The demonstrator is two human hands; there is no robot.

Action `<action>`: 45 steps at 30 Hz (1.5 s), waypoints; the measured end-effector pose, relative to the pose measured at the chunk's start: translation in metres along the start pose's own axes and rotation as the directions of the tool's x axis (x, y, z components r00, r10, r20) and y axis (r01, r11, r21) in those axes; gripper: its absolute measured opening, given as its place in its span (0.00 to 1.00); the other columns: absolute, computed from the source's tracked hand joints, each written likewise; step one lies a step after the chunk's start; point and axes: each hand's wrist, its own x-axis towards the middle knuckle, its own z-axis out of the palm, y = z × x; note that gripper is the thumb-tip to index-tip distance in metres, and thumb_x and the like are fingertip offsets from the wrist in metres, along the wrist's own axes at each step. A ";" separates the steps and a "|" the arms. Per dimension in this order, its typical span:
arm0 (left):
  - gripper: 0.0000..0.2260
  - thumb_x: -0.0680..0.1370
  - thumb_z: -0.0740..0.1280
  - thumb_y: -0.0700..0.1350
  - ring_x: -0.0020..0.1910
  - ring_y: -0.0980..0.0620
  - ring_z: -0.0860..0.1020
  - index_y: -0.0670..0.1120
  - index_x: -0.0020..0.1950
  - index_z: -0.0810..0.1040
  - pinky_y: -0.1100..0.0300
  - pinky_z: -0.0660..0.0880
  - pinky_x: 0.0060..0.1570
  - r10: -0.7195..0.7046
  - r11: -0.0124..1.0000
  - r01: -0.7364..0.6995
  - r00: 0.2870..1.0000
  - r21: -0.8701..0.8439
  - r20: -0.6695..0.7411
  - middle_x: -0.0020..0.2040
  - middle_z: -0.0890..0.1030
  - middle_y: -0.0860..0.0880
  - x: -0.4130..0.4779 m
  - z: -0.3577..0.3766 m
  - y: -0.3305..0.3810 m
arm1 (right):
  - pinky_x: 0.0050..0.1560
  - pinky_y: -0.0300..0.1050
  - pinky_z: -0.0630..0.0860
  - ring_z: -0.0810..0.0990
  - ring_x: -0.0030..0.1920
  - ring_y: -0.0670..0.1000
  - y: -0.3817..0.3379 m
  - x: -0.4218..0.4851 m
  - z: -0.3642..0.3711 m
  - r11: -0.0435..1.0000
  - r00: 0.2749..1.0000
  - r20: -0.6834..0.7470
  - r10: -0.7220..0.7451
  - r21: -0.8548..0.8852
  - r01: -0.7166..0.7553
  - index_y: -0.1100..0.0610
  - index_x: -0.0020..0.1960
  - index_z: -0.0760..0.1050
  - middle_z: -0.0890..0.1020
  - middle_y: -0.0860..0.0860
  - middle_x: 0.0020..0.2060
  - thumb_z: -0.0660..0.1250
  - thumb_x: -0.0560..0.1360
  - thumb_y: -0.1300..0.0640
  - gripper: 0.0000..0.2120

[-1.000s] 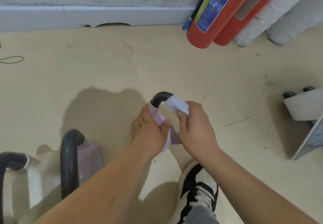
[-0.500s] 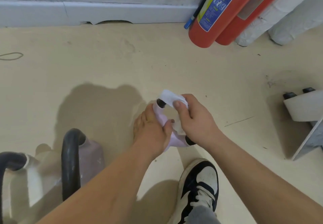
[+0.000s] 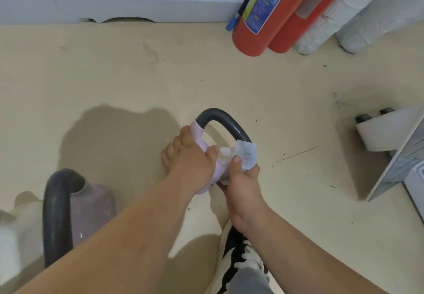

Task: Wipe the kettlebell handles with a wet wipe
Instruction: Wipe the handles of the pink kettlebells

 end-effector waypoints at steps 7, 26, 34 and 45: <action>0.36 0.80 0.60 0.61 0.77 0.46 0.58 0.47 0.80 0.49 0.50 0.52 0.77 -0.027 0.999 0.025 0.999 -0.048 -0.025 0.78 0.62 0.48 -0.003 0.002 -0.004 | 0.43 0.37 0.76 0.80 0.45 0.49 -0.029 0.017 -0.011 0.861 0.948 -0.027 -0.316 -0.429 0.274 0.54 0.60 0.69 0.80 0.50 0.48 0.62 0.84 0.57 0.06; 0.34 0.79 0.63 0.58 0.76 0.50 0.60 0.47 0.80 0.53 0.51 0.56 0.76 0.044 0.981 -0.052 0.998 -0.185 -0.047 0.76 0.63 0.50 -0.016 -0.006 -0.022 | 0.47 0.50 0.78 0.81 0.41 0.55 -0.136 0.030 0.086 -0.022 0.803 0.591 0.071 -0.804 0.594 0.56 0.49 0.80 0.84 0.54 0.37 0.54 0.81 0.32 0.30; 0.31 0.78 0.64 0.57 0.72 0.51 0.65 0.51 0.77 0.57 0.48 0.62 0.73 0.084 0.960 -0.072 0.996 -0.272 0.029 0.72 0.66 0.54 -0.016 -0.012 -0.035 | 0.45 0.47 0.75 0.79 0.40 0.51 -0.097 -0.005 0.027 0.486 0.876 0.450 -0.170 -0.735 0.472 0.53 0.49 0.76 0.81 0.51 0.38 0.48 0.86 0.41 0.23; 0.34 0.79 0.60 0.60 0.77 0.50 0.58 0.51 0.80 0.50 0.49 0.58 0.76 0.054 0.977 -0.035 0.995 -0.212 0.087 0.78 0.60 0.52 -0.013 -0.011 -0.030 | 0.39 0.35 0.68 0.76 0.47 0.48 -0.024 -0.016 -0.012 0.404 0.798 0.289 -0.529 -0.742 0.536 0.50 0.68 0.67 0.77 0.47 0.54 0.57 0.85 0.55 0.13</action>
